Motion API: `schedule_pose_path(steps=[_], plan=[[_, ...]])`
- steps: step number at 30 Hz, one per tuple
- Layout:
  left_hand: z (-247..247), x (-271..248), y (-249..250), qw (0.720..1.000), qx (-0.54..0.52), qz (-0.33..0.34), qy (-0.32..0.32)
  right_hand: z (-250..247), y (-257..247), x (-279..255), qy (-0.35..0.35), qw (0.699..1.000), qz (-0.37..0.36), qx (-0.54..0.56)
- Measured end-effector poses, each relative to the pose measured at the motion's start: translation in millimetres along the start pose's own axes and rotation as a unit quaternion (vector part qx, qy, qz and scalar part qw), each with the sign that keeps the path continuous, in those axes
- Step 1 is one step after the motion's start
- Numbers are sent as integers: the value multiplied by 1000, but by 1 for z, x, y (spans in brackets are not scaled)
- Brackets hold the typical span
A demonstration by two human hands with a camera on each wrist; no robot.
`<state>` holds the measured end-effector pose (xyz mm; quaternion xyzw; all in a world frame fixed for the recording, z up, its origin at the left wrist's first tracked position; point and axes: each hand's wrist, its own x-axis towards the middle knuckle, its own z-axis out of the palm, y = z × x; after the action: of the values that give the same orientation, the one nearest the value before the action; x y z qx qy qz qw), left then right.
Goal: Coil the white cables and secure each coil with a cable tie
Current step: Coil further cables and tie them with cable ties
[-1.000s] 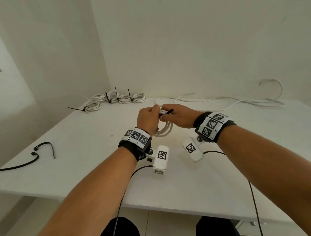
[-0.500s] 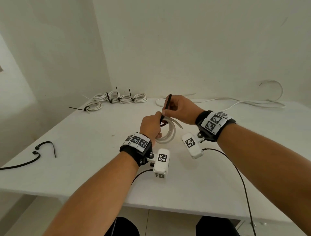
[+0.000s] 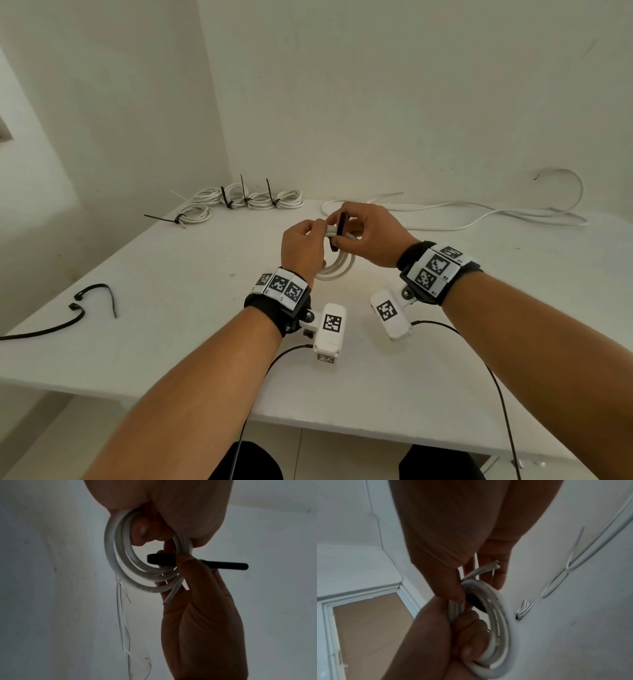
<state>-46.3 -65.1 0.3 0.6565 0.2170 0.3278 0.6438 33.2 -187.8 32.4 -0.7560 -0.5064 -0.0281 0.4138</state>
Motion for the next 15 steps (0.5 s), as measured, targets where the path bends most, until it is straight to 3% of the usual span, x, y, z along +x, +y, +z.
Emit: schedule_pose_path(steps=[3, 8, 15], plan=[[1, 1, 2, 1000, 23, -20, 1, 5, 5, -5, 36, 998, -52, -13], [2, 1, 14, 996, 60, -39, -56, 7, 6, -9, 92, 991, -97, -22], [1, 0, 13, 990, -42, -115, -74, 4, 5, -11, 87, 988, -127, -20]])
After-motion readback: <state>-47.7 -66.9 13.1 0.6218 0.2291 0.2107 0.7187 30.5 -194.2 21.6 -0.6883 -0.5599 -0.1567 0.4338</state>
